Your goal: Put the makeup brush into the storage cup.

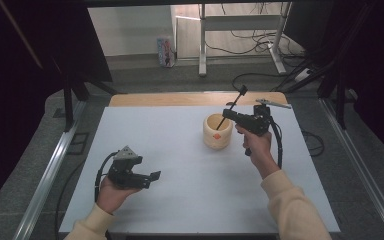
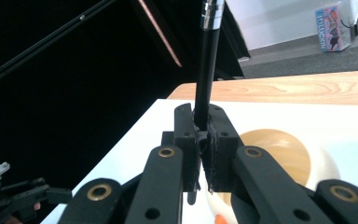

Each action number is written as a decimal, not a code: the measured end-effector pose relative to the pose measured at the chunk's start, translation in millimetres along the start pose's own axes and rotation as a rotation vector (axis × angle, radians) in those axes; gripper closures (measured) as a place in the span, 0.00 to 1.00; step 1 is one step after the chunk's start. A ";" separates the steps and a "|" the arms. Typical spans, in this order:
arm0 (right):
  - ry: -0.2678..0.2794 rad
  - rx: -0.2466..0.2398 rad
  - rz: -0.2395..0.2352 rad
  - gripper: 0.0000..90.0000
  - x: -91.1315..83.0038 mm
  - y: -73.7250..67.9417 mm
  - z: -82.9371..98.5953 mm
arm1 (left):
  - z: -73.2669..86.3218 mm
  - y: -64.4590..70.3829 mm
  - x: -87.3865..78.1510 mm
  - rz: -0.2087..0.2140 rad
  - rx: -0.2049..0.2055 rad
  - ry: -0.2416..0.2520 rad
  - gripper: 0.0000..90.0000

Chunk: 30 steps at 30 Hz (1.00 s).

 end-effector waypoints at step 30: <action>-0.021 0.010 0.099 0.93 15.9 29.9 -16.6 | 0.1 0.2 1.0 0.008 -0.004 -0.007 0.09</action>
Point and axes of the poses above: each handheld gripper's, and its own axes: x roughly forward along the jaws, z roughly out of its underside, y roughly to its right, the point moved 5 cm from there along x, roughly forward along the jaws, and after that the axes turned 6 degrees about -y, right-handed, at the moved point
